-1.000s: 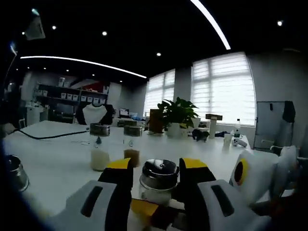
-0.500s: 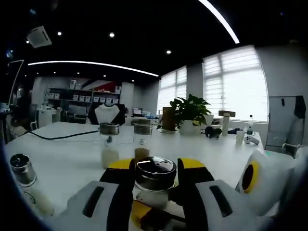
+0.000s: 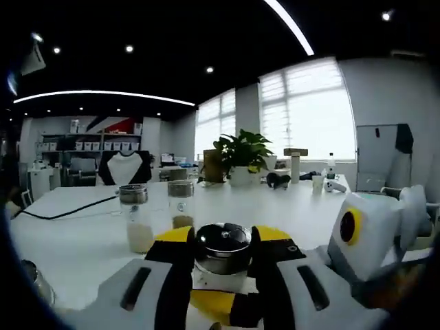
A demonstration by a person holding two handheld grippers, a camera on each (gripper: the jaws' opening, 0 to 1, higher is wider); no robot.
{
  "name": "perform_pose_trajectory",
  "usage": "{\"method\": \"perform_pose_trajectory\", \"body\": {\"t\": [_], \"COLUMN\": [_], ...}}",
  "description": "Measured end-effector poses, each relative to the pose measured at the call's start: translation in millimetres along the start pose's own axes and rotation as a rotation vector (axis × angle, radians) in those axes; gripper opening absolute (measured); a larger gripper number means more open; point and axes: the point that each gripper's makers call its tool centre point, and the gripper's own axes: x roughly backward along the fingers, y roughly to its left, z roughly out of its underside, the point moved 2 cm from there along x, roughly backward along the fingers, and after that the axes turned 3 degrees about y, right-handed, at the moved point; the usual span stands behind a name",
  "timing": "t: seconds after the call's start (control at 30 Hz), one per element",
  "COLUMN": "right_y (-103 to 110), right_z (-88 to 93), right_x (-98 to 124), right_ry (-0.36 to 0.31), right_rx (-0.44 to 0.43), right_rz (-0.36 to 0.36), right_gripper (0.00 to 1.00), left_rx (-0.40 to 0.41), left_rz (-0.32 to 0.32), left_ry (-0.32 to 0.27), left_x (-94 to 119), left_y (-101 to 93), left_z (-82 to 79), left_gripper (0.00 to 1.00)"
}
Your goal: Rotate the seasoning bottle until the label or dispensing opening points toward the visible target arrow and the bottle remains upright within the marked orientation range
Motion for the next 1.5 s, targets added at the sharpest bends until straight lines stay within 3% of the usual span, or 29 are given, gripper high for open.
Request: {"method": "perform_pose_trajectory", "body": {"t": [0.3,0.53,0.63,0.97,1.13,1.23,1.5], "right_y": [8.1,18.3,22.3,29.6,35.4,35.3,23.7], "right_z": [-7.6,-11.2,-11.1,-13.8,-13.3,-16.7,-16.9], "right_x": [3.3,10.4,16.7,24.1,22.0,20.4,13.2], "right_ry": [-0.013,-0.017,-0.035,-0.033,-0.038,-0.064,-0.062], "right_rx": [0.019,0.019,-0.018,0.031,0.065,0.038,0.022], "right_rz": [-0.135,-0.301,-0.388,-0.493,-0.496,-0.481,-0.363], "right_gripper": [0.34,0.37,0.38,0.38,0.36,0.35,0.35], "left_rx": [-0.061,-0.018,-0.032,-0.055,-0.056,-0.042,-0.042], "left_rz": [0.271,0.425,0.469,0.570,0.575,0.564,0.423], "left_ry": [0.030,0.015,0.024,0.059,0.074,0.063,0.076], "left_x": [5.5,16.2,19.7,24.9,26.5,26.8,19.0], "left_y": [-5.2,-11.3,-14.3,-25.3,-23.3,-20.5,-14.0], "left_z": [-5.2,-8.3,-8.2,-6.5,-4.8,-7.2,-8.1], "left_gripper": [0.34,0.34,0.34,0.34,0.34,0.34,0.34]}}
